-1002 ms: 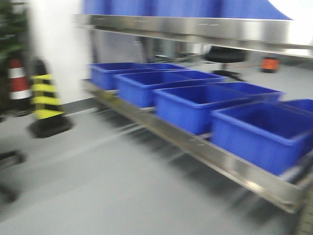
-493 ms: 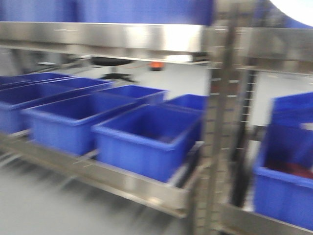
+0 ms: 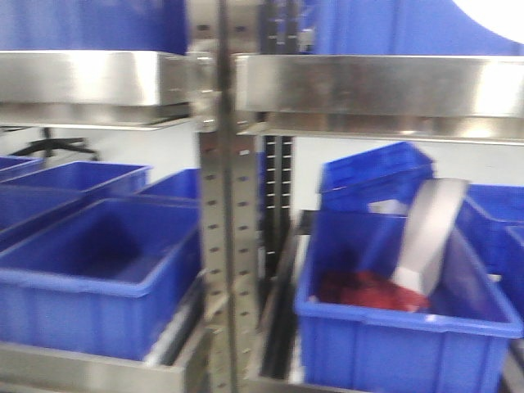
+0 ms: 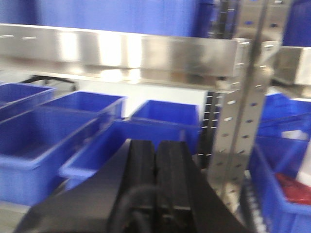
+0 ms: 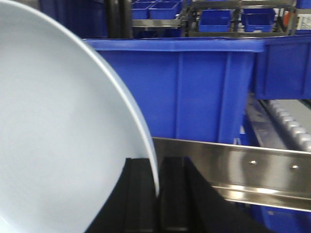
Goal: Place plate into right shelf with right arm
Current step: 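Bring the held plate up to a blue bin on the metal shelf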
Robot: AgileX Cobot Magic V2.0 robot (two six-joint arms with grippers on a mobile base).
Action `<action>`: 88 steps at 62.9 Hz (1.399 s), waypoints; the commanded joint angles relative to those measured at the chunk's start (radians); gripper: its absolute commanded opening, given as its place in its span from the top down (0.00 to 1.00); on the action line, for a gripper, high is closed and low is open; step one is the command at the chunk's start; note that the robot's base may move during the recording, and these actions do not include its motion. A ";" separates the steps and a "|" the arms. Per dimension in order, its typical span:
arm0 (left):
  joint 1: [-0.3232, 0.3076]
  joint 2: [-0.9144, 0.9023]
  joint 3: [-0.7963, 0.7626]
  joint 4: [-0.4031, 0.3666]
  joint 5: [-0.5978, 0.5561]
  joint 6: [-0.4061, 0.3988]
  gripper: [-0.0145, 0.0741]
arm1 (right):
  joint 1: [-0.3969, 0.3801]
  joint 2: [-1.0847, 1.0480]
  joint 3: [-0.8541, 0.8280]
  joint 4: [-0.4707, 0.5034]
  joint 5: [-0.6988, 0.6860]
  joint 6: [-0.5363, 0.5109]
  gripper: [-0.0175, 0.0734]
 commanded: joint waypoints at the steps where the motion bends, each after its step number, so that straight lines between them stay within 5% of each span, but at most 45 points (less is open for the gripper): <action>1: -0.002 -0.010 0.010 -0.008 -0.090 -0.007 0.98 | -0.004 -0.001 -0.032 -0.009 -0.093 -0.004 0.73; 88: -0.002 -0.010 0.010 -0.008 -0.090 -0.007 0.98 | -0.004 -0.001 -0.032 -0.009 -0.100 -0.004 0.73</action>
